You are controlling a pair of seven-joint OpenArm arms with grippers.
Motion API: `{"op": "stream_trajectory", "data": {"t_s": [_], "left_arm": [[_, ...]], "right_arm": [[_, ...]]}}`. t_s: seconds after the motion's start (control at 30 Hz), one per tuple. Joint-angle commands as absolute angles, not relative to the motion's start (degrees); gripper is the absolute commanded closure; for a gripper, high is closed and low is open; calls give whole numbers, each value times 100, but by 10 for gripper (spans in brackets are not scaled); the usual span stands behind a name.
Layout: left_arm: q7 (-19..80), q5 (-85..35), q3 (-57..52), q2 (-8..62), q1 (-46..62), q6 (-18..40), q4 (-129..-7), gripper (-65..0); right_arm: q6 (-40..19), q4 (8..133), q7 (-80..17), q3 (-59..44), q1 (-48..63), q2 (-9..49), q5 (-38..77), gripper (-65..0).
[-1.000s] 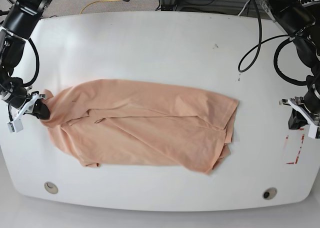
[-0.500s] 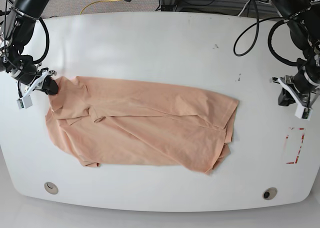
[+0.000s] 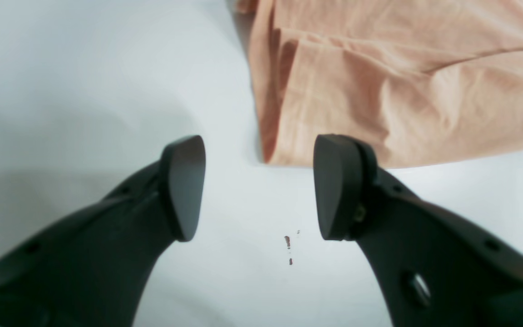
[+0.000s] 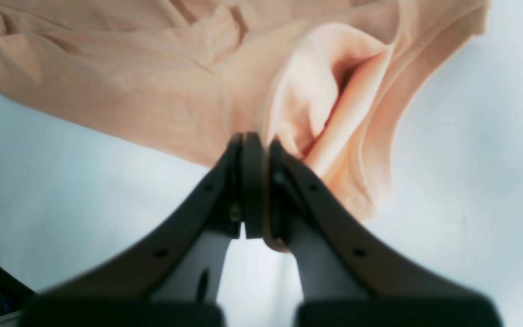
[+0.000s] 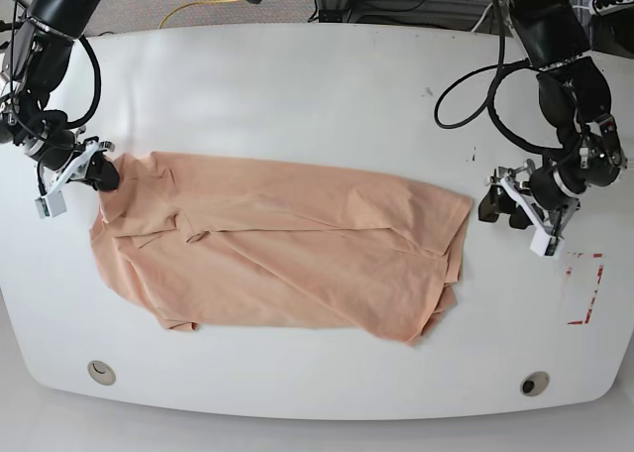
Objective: Fold the T-shirt properly
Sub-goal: 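Move the left gripper to the shirt edge and grasp it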
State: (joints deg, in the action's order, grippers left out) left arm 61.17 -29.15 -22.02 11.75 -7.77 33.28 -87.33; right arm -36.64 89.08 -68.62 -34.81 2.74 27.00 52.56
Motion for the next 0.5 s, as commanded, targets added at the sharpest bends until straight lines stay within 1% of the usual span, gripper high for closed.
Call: {"op": "stream_trajectory", "data": {"t_s": [0.0, 0.17, 0.37, 0.47], "left_arm": [[5736, -2853, -2070, 1253, -1086, 3336, -8409, -358], [5235, -2826, -1877, 1112, -1200, 3336, -7723, -358], [5007, -2826, -1851, 1086, -1604, 3336, -6958, -358], [4989, -2826, -1727, 954, -1657, 3336, -6809, -358]], "right_arm": [[-3697, 8989, -6730, -3521, 189, 2835, 5385, 0], [-3697, 9007, -6730, -3530, 198, 2835, 5385, 0], [-3697, 9024, -6730, -3530, 189, 2826, 5385, 0], [-3697, 8989, -6730, -3530, 207, 2826, 5385, 0]]}}
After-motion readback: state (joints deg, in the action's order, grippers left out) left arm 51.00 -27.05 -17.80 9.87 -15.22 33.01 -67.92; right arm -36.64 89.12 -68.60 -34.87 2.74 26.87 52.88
